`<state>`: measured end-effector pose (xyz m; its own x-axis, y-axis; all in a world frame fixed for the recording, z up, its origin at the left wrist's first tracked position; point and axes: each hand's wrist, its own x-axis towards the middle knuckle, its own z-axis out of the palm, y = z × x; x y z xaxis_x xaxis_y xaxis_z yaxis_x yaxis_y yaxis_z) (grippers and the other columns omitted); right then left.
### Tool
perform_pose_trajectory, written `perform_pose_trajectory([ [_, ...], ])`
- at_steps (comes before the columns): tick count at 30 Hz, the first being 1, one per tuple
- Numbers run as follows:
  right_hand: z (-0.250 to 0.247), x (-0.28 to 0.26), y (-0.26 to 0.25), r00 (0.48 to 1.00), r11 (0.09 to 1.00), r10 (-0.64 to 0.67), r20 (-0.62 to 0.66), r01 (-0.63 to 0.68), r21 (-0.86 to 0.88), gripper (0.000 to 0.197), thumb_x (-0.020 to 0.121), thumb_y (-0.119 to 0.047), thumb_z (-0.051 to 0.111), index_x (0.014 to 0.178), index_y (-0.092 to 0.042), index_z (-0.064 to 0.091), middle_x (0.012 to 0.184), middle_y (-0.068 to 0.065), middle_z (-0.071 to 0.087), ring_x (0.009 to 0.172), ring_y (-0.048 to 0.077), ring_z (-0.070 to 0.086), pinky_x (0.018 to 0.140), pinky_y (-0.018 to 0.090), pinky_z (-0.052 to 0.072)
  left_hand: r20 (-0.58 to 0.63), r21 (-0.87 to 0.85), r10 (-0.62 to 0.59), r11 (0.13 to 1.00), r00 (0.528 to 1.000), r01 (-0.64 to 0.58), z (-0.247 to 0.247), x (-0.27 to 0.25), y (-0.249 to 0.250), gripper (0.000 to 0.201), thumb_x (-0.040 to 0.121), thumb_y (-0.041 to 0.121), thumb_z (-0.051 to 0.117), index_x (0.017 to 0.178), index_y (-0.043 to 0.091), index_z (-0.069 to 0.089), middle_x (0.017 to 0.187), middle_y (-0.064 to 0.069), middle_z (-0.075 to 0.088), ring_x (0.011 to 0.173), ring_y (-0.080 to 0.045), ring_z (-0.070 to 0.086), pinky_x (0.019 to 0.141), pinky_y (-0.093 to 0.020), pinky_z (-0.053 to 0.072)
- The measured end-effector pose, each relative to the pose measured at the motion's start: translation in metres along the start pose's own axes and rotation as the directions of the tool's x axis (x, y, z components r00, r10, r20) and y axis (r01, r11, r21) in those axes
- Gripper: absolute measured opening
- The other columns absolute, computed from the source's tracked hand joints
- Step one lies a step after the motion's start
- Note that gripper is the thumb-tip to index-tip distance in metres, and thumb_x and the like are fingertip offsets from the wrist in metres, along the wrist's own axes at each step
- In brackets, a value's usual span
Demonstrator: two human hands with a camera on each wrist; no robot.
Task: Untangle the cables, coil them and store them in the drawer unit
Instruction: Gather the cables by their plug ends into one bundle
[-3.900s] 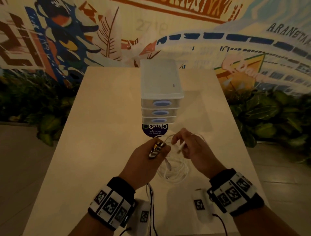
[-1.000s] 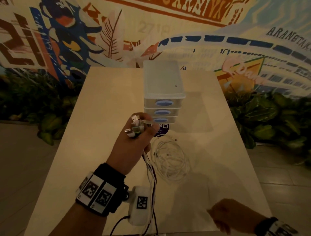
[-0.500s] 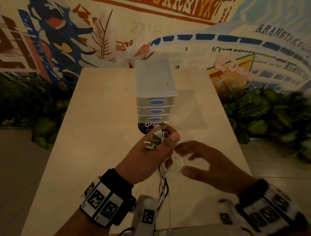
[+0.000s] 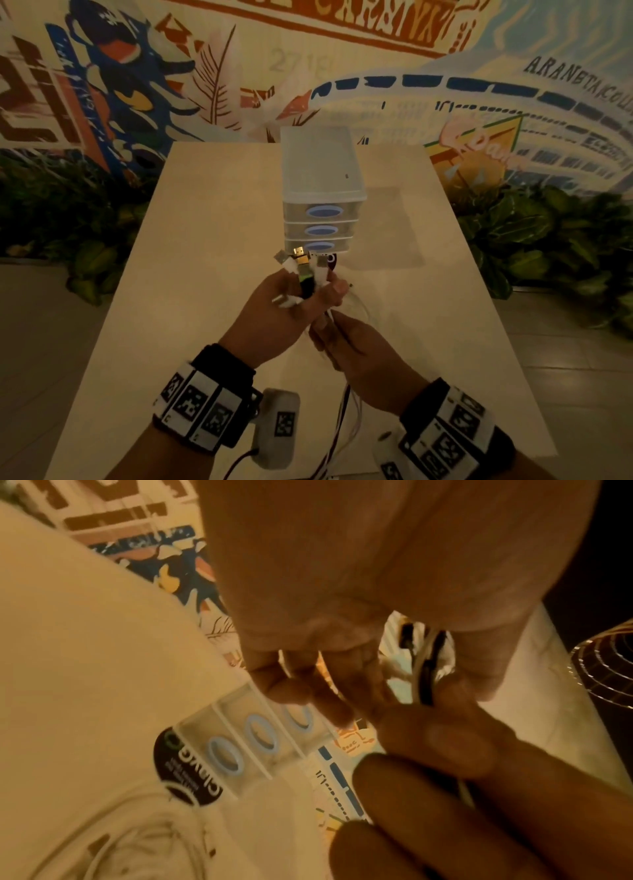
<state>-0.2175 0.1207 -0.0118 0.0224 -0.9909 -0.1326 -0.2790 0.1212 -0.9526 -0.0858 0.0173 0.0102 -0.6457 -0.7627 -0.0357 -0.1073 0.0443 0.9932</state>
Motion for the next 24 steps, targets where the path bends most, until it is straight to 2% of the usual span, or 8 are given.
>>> perform_pose_trajectory([
  [5, 0.004, -0.004, 0.004, 1.000, 0.987, -0.013, -0.006, 0.012, -0.158, 0.029, 0.110, -0.025, 0.040, 0.084, -0.031, 0.050, 0.071, -0.016, 0.052, 0.066, 0.000, 0.051, 0.066, 0.012, 0.037, 0.193, 0.032, -0.145, 0.989, 0.970, 0.141, 0.008, -0.003, -0.006, 0.026, 0.095, 0.038, 0.062, 0.095, 0.017, 0.077, 0.094, -0.009, 0.077, 0.088, -0.034, 0.071, 0.077, -0.052, 0.059],
  [8, 0.006, -0.006, 0.010, 1.000, 0.979, 0.025, 0.012, -0.022, -0.205, 0.029, 0.110, -0.024, 0.041, 0.083, -0.026, 0.050, 0.070, -0.013, 0.050, 0.064, 0.004, 0.047, 0.063, 0.016, 0.035, 0.194, -0.030, -0.165, 0.984, 0.967, 0.174, 0.009, 0.000, -0.008, 0.032, 0.101, 0.034, 0.052, 0.100, 0.010, 0.073, 0.100, -0.007, 0.077, 0.096, -0.040, 0.070, 0.082, -0.062, 0.056],
  [10, 0.007, -0.006, 0.012, 0.998, 0.987, 0.053, 0.013, -0.051, -0.156, 0.031, 0.110, -0.030, 0.038, 0.083, -0.021, 0.051, 0.069, -0.014, 0.050, 0.062, 0.005, 0.045, 0.062, 0.017, 0.036, 0.167, -0.068, -0.166, 0.981, 0.972, 0.180, 0.011, 0.003, -0.007, 0.031, 0.102, 0.034, 0.051, 0.106, 0.011, 0.071, 0.086, -0.005, 0.076, 0.096, -0.040, 0.070, 0.087, -0.065, 0.054],
  [13, 0.007, -0.007, 0.011, 0.984, 0.975, 0.167, 0.062, -0.156, -0.158, 0.048, 0.106, -0.052, 0.030, 0.078, -0.023, 0.057, 0.071, -0.006, 0.060, 0.062, 0.003, 0.053, 0.065, 0.020, 0.044, 0.105, -0.101, -0.146, 0.983, 0.984, 0.156, 0.011, 0.004, -0.005, 0.024, 0.106, 0.026, 0.050, 0.111, 0.012, 0.069, 0.057, -0.003, 0.057, 0.091, -0.037, 0.071, 0.092, -0.057, 0.053],
  [17, -0.008, -0.009, 0.017, 0.983, 0.927, 0.169, 0.076, -0.132, -0.351, 0.064, 0.094, -0.076, 0.024, 0.097, -0.032, 0.071, 0.096, -0.010, 0.071, 0.085, 0.005, 0.064, 0.083, 0.031, 0.053, 0.057, -0.091, -0.224, 0.969, 0.973, 0.229, 0.013, 0.003, -0.007, 0.023, 0.106, 0.026, 0.047, 0.104, 0.016, 0.067, 0.051, 0.003, 0.041, 0.066, -0.023, 0.065, 0.071, -0.039, 0.047],
  [20, -0.033, -0.007, 0.014, 0.993, 0.884, 0.020, -0.118, -0.072, -0.461, 0.044, 0.086, -0.067, 0.050, 0.119, -0.042, 0.063, 0.112, -0.025, 0.066, 0.098, -0.002, 0.063, 0.082, 0.027, 0.053, 0.069, -0.043, -0.190, 0.980, 0.979, 0.194, 0.016, 0.006, -0.010, 0.024, 0.107, 0.027, 0.046, 0.108, 0.014, 0.066, 0.048, 0.008, 0.045, 0.060, -0.023, 0.060, 0.067, -0.035, 0.044],
  [22, -0.051, -0.006, -0.001, 0.956, 0.933, -0.119, -0.268, 0.016, -0.359, 0.057, 0.081, -0.054, 0.063, 0.136, -0.045, 0.050, 0.125, -0.025, 0.058, 0.109, 0.000, 0.060, 0.083, 0.020, 0.049, 0.111, -0.050, -0.182, 0.981, 0.977, 0.189, 0.017, 0.008, -0.009, 0.024, 0.106, 0.027, 0.047, 0.110, 0.011, 0.065, 0.051, 0.007, 0.055, 0.053, -0.017, 0.060, 0.059, -0.026, 0.045],
  [24, -0.062, -0.003, -0.024, 0.914, 0.907, -0.296, -0.279, 0.177, -0.383, 0.074, 0.083, -0.046, 0.068, 0.149, -0.038, 0.037, 0.140, -0.016, 0.048, 0.123, 0.005, 0.053, 0.094, 0.017, 0.046, 0.135, -0.172, -0.138, 0.972, 0.981, 0.160, 0.017, 0.006, -0.009, 0.021, 0.099, 0.032, 0.061, 0.105, 0.012, 0.065, 0.064, 0.004, 0.064, 0.054, -0.015, 0.060, 0.055, -0.023, 0.047],
])
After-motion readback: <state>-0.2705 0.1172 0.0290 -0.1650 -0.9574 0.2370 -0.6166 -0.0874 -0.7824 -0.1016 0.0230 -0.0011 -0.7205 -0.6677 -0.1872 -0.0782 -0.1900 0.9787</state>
